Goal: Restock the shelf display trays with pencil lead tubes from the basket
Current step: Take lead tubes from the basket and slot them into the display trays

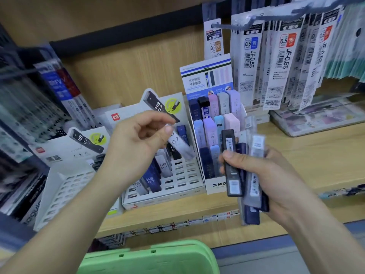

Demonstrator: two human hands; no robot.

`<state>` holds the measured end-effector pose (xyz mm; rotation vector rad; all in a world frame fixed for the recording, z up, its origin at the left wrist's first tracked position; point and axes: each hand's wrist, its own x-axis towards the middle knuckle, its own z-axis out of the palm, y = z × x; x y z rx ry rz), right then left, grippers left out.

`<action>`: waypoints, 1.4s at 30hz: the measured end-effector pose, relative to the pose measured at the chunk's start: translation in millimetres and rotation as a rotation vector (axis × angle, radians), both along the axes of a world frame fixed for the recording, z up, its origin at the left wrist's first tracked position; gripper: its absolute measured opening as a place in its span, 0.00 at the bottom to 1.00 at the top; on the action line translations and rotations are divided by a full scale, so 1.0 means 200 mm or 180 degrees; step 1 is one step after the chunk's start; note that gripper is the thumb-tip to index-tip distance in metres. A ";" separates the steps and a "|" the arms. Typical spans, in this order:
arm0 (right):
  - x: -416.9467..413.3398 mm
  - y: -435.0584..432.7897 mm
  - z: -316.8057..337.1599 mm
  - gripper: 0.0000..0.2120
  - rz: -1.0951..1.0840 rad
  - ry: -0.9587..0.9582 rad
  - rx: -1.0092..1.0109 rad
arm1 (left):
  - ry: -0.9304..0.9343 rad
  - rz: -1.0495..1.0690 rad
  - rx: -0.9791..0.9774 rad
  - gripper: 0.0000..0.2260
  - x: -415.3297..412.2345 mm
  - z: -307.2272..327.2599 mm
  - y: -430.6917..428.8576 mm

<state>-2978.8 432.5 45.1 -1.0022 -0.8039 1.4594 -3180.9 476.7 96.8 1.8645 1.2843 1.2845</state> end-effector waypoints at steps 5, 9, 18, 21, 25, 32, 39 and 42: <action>-0.16 -0.03 0.01 0.20 0.0464 -0.0415 0.0078 | -0.0497 -0.0155 -0.0448 0.05 -0.05 -0.07 -0.09; -0.23 -0.04 0.02 0.18 0.0620 -0.0310 0.0061 | -0.0715 -0.0127 -0.0644 0.05 -0.08 -0.10 -0.12; -0.35 -0.11 0.06 0.23 0.0884 -0.0511 0.0142 | -0.1062 -0.0709 -0.1806 0.10 -0.27 -0.04 -0.19; -0.37 -0.13 0.05 0.20 0.0974 -0.0635 0.0138 | -0.1043 -0.0789 -0.1946 0.10 -0.32 -0.07 -0.24; -0.39 -0.19 0.08 0.13 0.0861 -0.0607 -0.0015 | -0.1093 -0.0971 -0.1958 0.08 -0.36 -0.13 -0.30; -0.47 -0.24 0.08 0.17 0.0422 -0.0800 -0.0311 | -0.0554 0.0208 -0.0733 0.08 -0.64 -0.13 -0.27; -0.76 -0.24 0.13 0.16 0.0442 -0.0614 -0.0260 | 0.0291 0.1506 -0.0064 0.08 -1.14 -0.23 0.03; -0.89 -0.23 0.13 0.13 0.0505 -0.0444 -0.0285 | 0.0701 0.1493 -0.0100 0.09 -1.15 -0.32 0.09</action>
